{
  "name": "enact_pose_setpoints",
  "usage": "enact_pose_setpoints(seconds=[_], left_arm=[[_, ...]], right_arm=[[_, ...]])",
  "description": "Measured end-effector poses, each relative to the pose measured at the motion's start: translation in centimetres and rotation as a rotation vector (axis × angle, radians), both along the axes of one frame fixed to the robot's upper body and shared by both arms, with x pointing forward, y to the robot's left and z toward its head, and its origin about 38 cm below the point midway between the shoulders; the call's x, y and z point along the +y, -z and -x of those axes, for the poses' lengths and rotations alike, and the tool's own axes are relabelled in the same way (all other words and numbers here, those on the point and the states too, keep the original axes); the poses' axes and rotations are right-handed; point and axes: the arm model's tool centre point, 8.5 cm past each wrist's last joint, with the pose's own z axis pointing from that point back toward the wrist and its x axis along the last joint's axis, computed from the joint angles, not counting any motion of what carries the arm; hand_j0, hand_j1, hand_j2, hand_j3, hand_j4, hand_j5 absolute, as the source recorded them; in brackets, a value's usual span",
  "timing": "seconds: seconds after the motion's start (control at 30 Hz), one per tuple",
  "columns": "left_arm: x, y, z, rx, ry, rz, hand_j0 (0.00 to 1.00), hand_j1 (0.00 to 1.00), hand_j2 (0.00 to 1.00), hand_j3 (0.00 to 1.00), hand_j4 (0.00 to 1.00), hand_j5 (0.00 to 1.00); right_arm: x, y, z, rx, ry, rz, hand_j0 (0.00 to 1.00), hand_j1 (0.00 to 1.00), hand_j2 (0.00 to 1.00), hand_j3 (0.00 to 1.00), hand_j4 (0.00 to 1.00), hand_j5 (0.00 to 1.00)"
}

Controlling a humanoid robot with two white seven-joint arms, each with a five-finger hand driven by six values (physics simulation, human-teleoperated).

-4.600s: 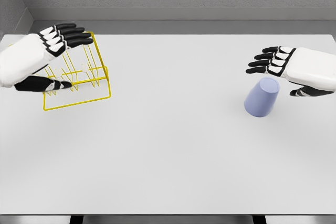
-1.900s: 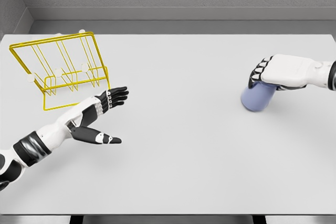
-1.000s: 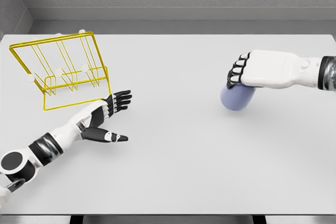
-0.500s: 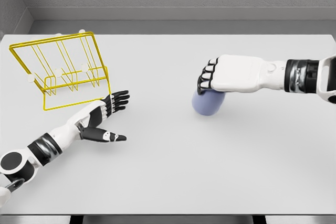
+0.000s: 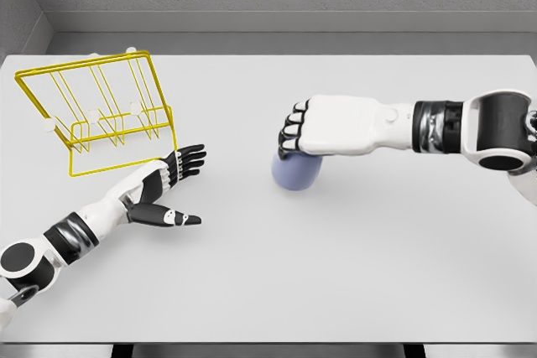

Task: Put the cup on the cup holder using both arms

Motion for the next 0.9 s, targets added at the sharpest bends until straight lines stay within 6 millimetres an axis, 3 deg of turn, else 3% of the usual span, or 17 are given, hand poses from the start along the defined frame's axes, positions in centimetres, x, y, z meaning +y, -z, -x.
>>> enact_pose_setpoints(seconds=[0.57,0.83,0.87,0.9], left_arm=[[0.1,-0.1,-0.1,-0.004,-0.003,0.001,1.0,1.0,1.0,1.0,1.0,1.0],[0.1,-0.1,-0.1,-0.005,-0.003,0.0,1.0,1.0,1.0,1.0,1.0,1.0],[0.1,-0.1,-0.1,-0.005,-0.003,0.001,1.0,1.0,1.0,1.0,1.0,1.0],[0.1,-0.1,-0.1,-0.005,-0.003,0.0,1.0,1.0,1.0,1.0,1.0,1.0]], right_arm=[[5.0,2.5,1.3,0.006,-0.1,0.011,0.56,0.56,0.56,0.56,0.56,0.56],[4.9,3.9,0.9,0.013,-0.08,0.044,0.59,0.59,0.59,0.59,0.59,0.59],[4.9,4.0,0.8,0.015,-0.077,0.047,0.66,0.66,0.66,0.66,0.66,0.66],[4.9,4.2,0.9,0.019,-0.076,0.048,0.84,0.84,0.84,0.84,0.84,0.84]])
